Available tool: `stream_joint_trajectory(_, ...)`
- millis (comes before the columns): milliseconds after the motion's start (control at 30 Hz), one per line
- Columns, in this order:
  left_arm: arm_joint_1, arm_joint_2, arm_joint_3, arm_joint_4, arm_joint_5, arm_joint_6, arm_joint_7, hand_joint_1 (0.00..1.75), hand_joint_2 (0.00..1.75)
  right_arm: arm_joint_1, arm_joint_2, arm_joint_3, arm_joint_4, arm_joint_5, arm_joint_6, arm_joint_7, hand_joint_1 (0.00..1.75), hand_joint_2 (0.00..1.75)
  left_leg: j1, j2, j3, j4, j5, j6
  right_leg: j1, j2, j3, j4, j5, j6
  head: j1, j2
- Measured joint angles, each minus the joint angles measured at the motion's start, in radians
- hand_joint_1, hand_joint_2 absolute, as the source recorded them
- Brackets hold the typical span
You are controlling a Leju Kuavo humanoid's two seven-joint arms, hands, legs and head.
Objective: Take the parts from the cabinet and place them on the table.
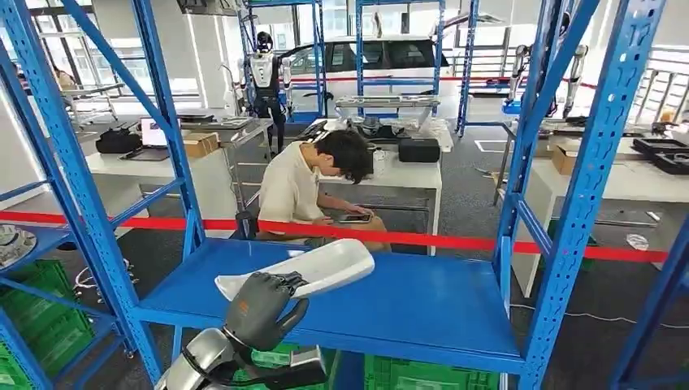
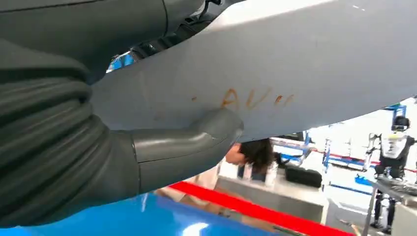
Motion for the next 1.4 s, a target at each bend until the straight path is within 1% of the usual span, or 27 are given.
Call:
stream_joint_trajectory(67,-0.006,-0.006,0.0,-0.003,0.0,0.0,0.0,1.75,1.75,0.0,0.0,-0.001,0.0,0.0,0.0,0.0,0.0,0.0,-0.009,-0.002,0.132,-0.181,-0.065,0.012,0.003,0.002,-0.011,0.002,0.017,0.01,0.0,0.0)
stream_joint_trajectory(167,-0.012,-0.006,0.0,0.0,0.0,0.0,-0.003,1.75,1.75,0.001,0.001,-0.006,0.0,-0.001,0.0,0.0,0.0,0.0,-0.023,-0.003,0.113,-0.192,-0.046,0.032,-0.01,-0.001,-0.009,-0.017,0.053,0.033,0.0,0.0)
stream_joint_trajectory(200,-0.011,-0.007,0.0,0.002,0.0,0.0,-0.003,1.75,1.75,0.003,0.002,-0.007,0.0,-0.002,0.0,0.0,0.0,0.0,-0.015,0.001,0.106,-0.202,-0.028,0.044,-0.011,0.002,-0.016,-0.016,0.053,0.039,-0.001,0.0)
stream_joint_trajectory(267,-0.014,-0.011,-0.001,0.003,0.0,0.0,-0.003,1.75,1.75,0.003,0.002,-0.01,0.0,-0.003,-0.002,0.001,0.0,0.0,-0.014,0.006,0.086,-0.202,-0.005,0.059,-0.01,0.004,-0.042,0.047,-0.05,0.041,0.0,0.0)
stream_joint_trajectory(300,-0.015,-0.013,-0.001,0.003,0.0,0.0,-0.003,1.75,1.75,0.003,0.002,-0.011,0.0,-0.005,-0.002,0.001,0.0,0.0,-0.014,0.005,0.069,-0.2,0.012,0.062,-0.01,0.004,-0.063,0.127,-0.123,0.044,0.0,0.0)
stream_joint_trajectory(333,-0.014,-0.013,-0.001,0.004,0.0,0.0,-0.003,1.75,1.75,0.002,0.002,-0.012,0.0,-0.005,-0.003,0.001,0.0,0.0,-0.015,0.005,0.052,-0.198,0.024,0.063,-0.009,0.004,-0.08,0.201,-0.165,0.046,-0.001,0.0)
stream_joint_trajectory(367,-0.013,-0.013,-0.001,0.006,0.0,0.0,-0.003,1.75,1.75,0.002,0.002,-0.013,0.0,-0.005,-0.004,0.0,0.0,0.0,-0.016,0.006,0.032,-0.195,0.037,0.062,-0.008,0.004,-0.091,0.267,-0.178,0.048,0.0,0.0)
stream_joint_trajectory(400,-0.011,-0.013,-0.001,0.008,0.0,0.0,-0.003,1.75,1.75,0.002,0.002,-0.013,0.0,-0.005,-0.006,0.0,0.0,0.0,-0.016,0.006,0.014,-0.192,0.048,0.06,-0.007,0.004,-0.086,0.299,-0.158,0.048,-0.001,0.0)
stream_joint_trajectory(433,-0.009,-0.013,-0.002,0.011,0.0,0.002,-0.003,1.75,1.75,0.002,0.001,-0.014,0.0,-0.005,-0.007,0.001,0.0,0.0,-0.015,0.007,-0.005,-0.188,0.059,0.058,-0.008,0.004,-0.066,0.293,-0.12,0.048,0.0,0.0)
stream_joint_trajectory(500,-0.008,-0.013,-0.002,0.014,0.0,0.006,-0.003,1.75,1.75,0.002,0.001,-0.014,0.0,-0.006,-0.008,0.002,0.0,0.0,-0.014,0.006,-0.043,-0.177,0.08,0.052,-0.008,0.004,0.028,0.185,-0.064,0.045,0.0,0.0)
stream_joint_trajectory(533,-0.008,-0.013,-0.002,0.014,0.0,0.006,-0.003,1.75,1.75,0.0,0.0,-0.014,0.0,-0.006,-0.008,0.002,0.0,0.0,-0.014,0.005,-0.056,-0.166,0.088,0.047,-0.007,0.004,0.1,0.092,-0.084,0.042,0.0,0.0)
stream_joint_trajectory(567,-0.009,-0.012,-0.001,0.014,0.0,0.007,-0.003,1.75,1.75,-0.001,0.0,-0.014,0.0,-0.006,-0.008,0.002,0.0,0.0,-0.019,0.004,-0.07,-0.158,0.093,0.041,0.0,0.005,0.155,0.002,-0.137,0.037,0.0,0.0)
stream_joint_trajectory(700,-0.007,-0.013,-0.002,0.018,0.0,0.009,-0.004,1.75,1.75,0.002,0.001,-0.015,0.0,-0.006,-0.01,0.003,0.0,0.0,-0.016,0.005,-0.076,-0.162,0.123,0.018,-0.001,0.006,0.132,-0.003,-0.116,0.012,-0.002,0.0)
stream_joint_trajectory(733,-0.008,-0.012,-0.002,0.02,0.0,0.009,-0.004,1.75,1.75,0.001,0.003,-0.015,0.0,-0.006,-0.01,0.002,0.0,0.0,-0.011,0.001,-0.084,-0.15,0.097,0.011,-0.002,0.001,0.128,-0.004,-0.105,0.003,-0.002,-0.001)
stream_joint_trajectory(833,-0.008,-0.01,-0.002,0.023,0.0,0.009,-0.004,1.75,1.75,0.0,0.003,-0.016,0.0,-0.006,-0.01,0.001,0.0,0.0,-0.005,0.001,-0.133,0.026,-0.074,-0.004,-0.001,0.0,0.086,-0.004,-0.07,-0.006,-0.003,-0.001)
stream_joint_trajectory(867,-0.006,-0.01,-0.002,0.026,0.0,0.009,-0.003,1.75,1.75,0.0,0.003,-0.016,0.0,-0.006,-0.01,0.001,0.0,0.0,-0.004,0.001,-0.144,0.096,-0.101,-0.006,-0.001,0.0,0.07,-0.004,-0.057,-0.006,-0.003,-0.001)
stream_joint_trajectory(900,-0.005,-0.009,-0.002,0.029,-0.002,0.009,-0.002,1.75,1.75,0.001,0.003,-0.016,0.0,-0.006,-0.01,0.002,0.0,0.0,-0.002,0.001,-0.142,0.138,-0.094,-0.007,0.0,0.0,0.054,-0.003,-0.044,-0.005,-0.004,-0.001)
stream_joint_trajectory(967,-0.004,-0.008,-0.002,0.034,-0.005,0.009,-0.001,1.75,1.75,0.001,0.003,-0.016,0.0,-0.006,-0.01,0.002,0.0,0.0,-0.002,0.0,-0.092,0.11,-0.028,-0.003,0.001,-0.001,0.02,-0.003,-0.019,-0.002,-0.004,-0.001)
stream_joint_trajectory(1000,-0.004,-0.008,-0.002,0.034,-0.006,0.009,-0.001,1.75,1.75,0.001,0.003,-0.016,0.0,-0.006,-0.01,0.002,0.0,0.0,-0.002,0.0,-0.039,0.046,-0.001,0.002,0.002,-0.001,0.005,-0.003,-0.006,0.001,-0.003,-0.001)
stream_joint_trajectory(1033,-0.006,-0.009,-0.002,0.034,-0.007,0.009,-0.001,1.75,1.75,0.0,0.003,-0.016,0.0,-0.006,-0.01,0.002,0.0,0.0,-0.002,-0.001,0.027,-0.036,-0.002,0.008,0.002,0.0,-0.006,-0.003,0.006,0.004,-0.004,-0.001)
stream_joint_trajectory(1067,-0.009,-0.011,-0.002,0.032,-0.009,0.009,-0.001,1.75,1.75,0.001,0.003,-0.016,0.0,-0.007,-0.01,0.002,0.0,0.0,-0.006,-0.001,0.1,-0.135,-0.049,0.015,0.004,0.001,-0.013,-0.002,0.015,0.009,-0.003,-0.001)
stream_joint_trajectory(1100,-0.011,-0.014,-0.002,0.032,-0.01,0.01,-0.001,1.75,1.75,0.001,0.004,-0.017,0.0,-0.007,-0.01,0.002,0.0,0.0,-0.011,-0.002,0.125,-0.19,-0.067,0.016,0.003,-0.001,-0.015,-0.002,0.024,0.015,-0.003,-0.001)
stream_joint_trajectory(1200,-0.012,-0.014,-0.003,0.035,-0.011,0.011,-0.001,1.75,1.75,0.003,0.008,-0.018,0.0,-0.008,-0.011,0.002,0.0,0.0,-0.022,-0.001,0.104,-0.198,-0.036,0.036,-0.006,-0.001,-0.016,-0.023,0.059,0.04,-0.005,-0.001)
stream_joint_trajectory(1233,-0.014,-0.016,-0.003,0.038,-0.011,0.011,-0.001,1.75,1.75,0.003,0.006,-0.019,0.0,-0.008,-0.011,0.003,0.0,0.0,-0.017,0.005,0.099,-0.204,-0.02,0.046,-0.011,-0.001,-0.028,-0.002,0.039,0.041,-0.005,-0.001)
stream_joint_trajectory(1333,-0.014,-0.02,-0.004,0.039,-0.011,0.009,-0.001,1.75,1.75,0.004,0.008,-0.019,0.0,-0.009,-0.011,0.003,0.0,0.0,-0.016,0.005,0.058,-0.202,0.018,0.061,-0.006,0.004,-0.065,0.158,-0.142,0.047,-0.004,-0.001)
stream_joint_trajectory(1367,-0.014,-0.02,-0.004,0.04,-0.011,0.009,-0.001,1.75,1.75,0.003,0.008,-0.019,0.0,-0.009,-0.011,0.002,0.0,0.0,-0.017,0.006,0.041,-0.199,0.03,0.061,-0.006,0.004,-0.078,0.23,-0.178,0.049,-0.003,-0.001)
stream_joint_trajectory(1400,-0.013,-0.02,-0.004,0.042,-0.011,0.009,-0.001,1.75,1.75,0.003,0.008,-0.019,0.0,-0.009,-0.011,0.002,0.0,0.0,-0.017,0.006,0.023,-0.195,0.041,0.059,-0.005,0.004,-0.081,0.279,-0.178,0.05,-0.004,-0.001)
